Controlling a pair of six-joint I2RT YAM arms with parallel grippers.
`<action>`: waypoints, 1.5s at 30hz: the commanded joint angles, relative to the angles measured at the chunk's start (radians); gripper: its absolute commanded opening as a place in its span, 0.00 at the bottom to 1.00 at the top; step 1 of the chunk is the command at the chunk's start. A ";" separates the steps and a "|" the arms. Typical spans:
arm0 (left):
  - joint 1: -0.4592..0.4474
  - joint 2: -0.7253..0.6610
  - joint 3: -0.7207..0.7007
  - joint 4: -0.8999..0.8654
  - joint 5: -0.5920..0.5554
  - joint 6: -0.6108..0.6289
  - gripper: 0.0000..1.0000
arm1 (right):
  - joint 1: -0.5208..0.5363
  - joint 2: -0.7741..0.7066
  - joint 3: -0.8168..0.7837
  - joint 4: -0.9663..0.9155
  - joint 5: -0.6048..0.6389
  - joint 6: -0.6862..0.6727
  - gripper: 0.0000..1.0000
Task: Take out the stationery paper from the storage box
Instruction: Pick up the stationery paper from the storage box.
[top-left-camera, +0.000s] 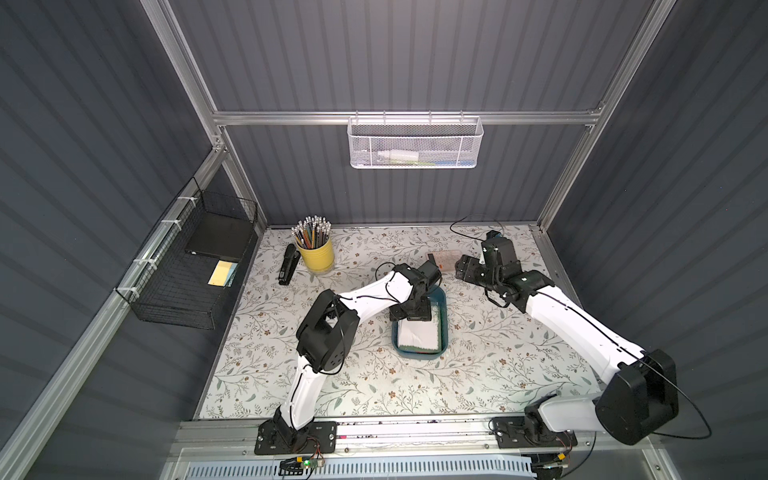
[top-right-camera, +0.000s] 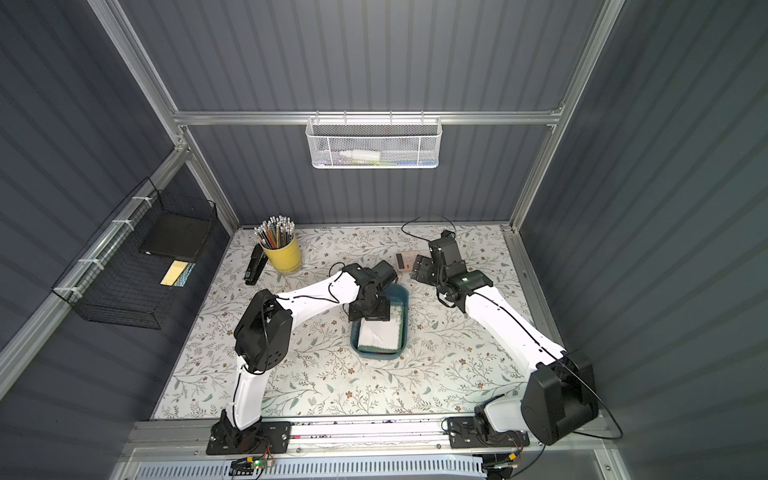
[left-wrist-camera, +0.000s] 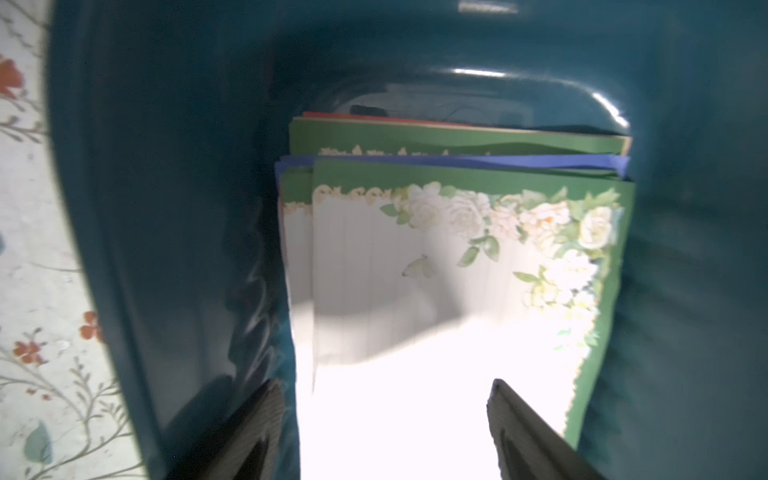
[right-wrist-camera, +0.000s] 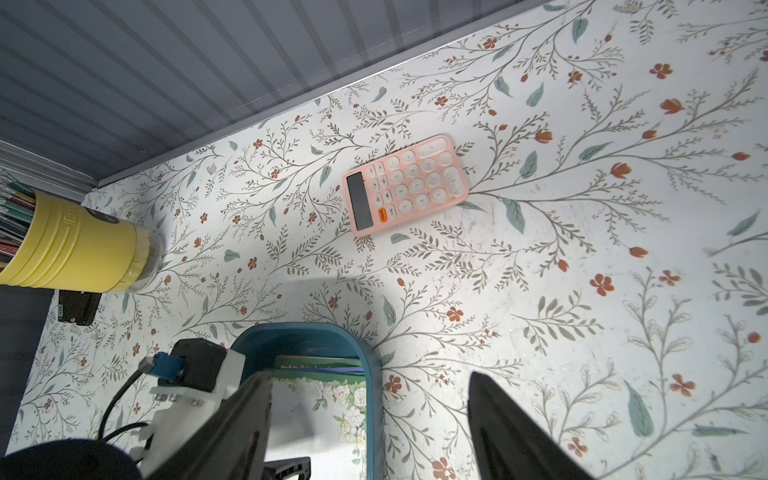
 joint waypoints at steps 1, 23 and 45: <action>-0.008 0.013 0.029 -0.053 -0.038 0.020 0.81 | -0.005 0.012 -0.003 0.002 -0.010 0.004 0.78; -0.016 -0.001 -0.013 0.002 0.037 0.014 0.80 | -0.005 0.013 -0.011 -0.001 -0.013 0.002 0.78; -0.018 -0.027 -0.010 0.036 0.091 0.014 0.63 | -0.005 0.025 -0.011 -0.002 -0.020 0.005 0.78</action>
